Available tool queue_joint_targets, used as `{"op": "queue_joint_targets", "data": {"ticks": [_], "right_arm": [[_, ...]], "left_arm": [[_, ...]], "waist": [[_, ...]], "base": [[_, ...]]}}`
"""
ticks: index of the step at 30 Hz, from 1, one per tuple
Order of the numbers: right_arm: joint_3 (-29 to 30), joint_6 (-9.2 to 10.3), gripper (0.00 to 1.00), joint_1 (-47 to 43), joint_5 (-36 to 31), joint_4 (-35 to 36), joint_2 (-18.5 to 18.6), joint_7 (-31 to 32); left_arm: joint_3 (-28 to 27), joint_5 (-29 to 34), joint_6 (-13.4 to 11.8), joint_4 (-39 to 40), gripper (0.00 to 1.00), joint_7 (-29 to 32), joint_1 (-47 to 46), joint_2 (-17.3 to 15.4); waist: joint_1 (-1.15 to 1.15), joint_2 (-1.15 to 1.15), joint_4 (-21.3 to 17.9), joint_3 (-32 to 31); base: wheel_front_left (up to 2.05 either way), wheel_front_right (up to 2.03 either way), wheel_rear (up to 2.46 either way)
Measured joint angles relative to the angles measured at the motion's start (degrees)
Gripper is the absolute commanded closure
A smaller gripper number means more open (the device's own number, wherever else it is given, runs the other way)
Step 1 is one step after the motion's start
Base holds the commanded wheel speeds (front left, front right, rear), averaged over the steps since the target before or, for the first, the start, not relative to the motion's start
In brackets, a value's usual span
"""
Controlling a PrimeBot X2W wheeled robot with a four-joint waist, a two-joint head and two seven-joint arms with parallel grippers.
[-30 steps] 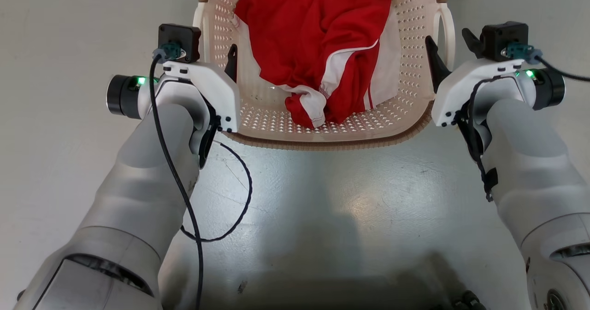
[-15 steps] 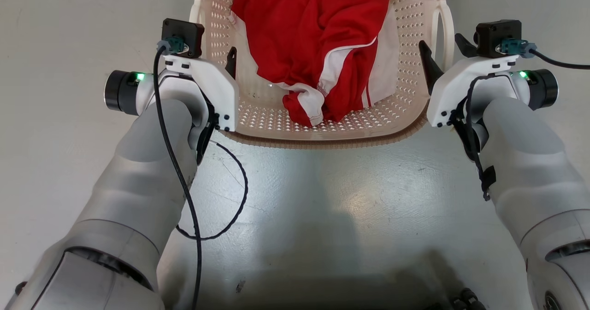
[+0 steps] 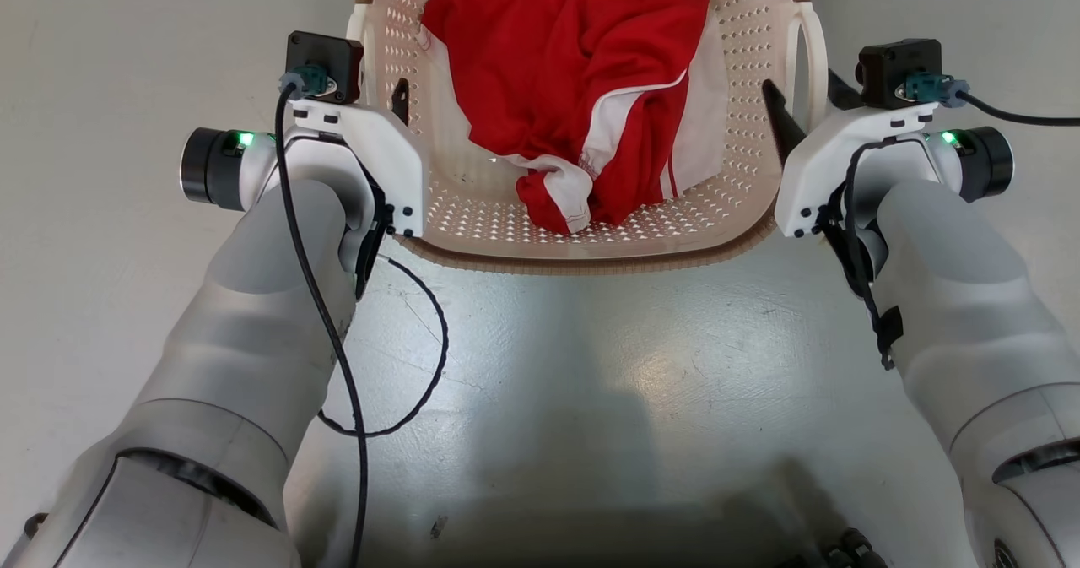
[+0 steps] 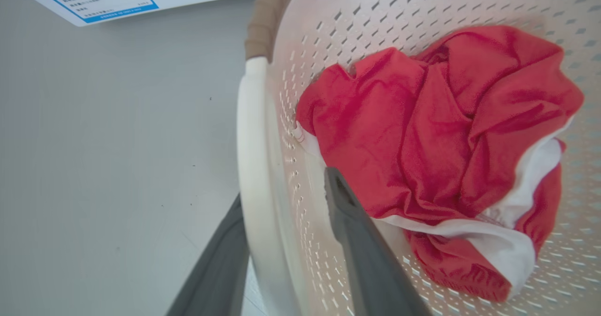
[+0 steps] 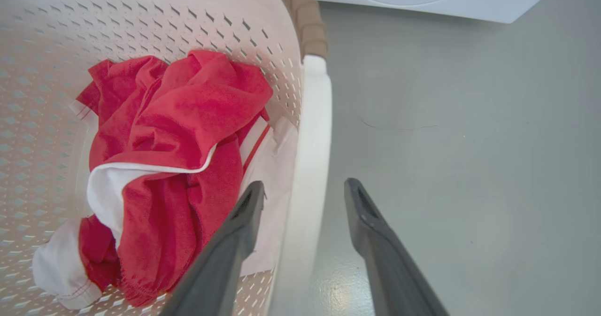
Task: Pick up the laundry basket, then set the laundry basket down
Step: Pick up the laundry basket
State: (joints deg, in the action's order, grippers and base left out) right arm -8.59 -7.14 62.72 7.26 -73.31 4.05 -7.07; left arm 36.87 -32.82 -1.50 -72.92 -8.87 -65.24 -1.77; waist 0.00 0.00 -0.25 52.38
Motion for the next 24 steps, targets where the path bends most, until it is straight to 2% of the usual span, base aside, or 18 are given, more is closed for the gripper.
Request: {"op": "queue_joint_targets", "data": {"ticks": [15, 24], "right_arm": [[-1.38, 0.03, 1.00, 0.31, 1.40, -0.83, 0.12, 1.07], [-8.34, 0.04, 1.00, -8.00, 8.65, 1.12, 0.02, 3.55]], "left_arm": [[1.19, -2.05, 0.01, -0.78, 1.00, -0.29, 0.47, 0.05], [2.75, -3.02, -0.15, -1.20, 1.00, 0.77, 7.53, 0.09]], "waist": [[0.00, 0.00, -0.02, -2.63], [0.00, 0.00, 0.05, -8.09]], "base": [[0.00, 0.00, 0.00], [0.00, 0.00, 0.00]]}}
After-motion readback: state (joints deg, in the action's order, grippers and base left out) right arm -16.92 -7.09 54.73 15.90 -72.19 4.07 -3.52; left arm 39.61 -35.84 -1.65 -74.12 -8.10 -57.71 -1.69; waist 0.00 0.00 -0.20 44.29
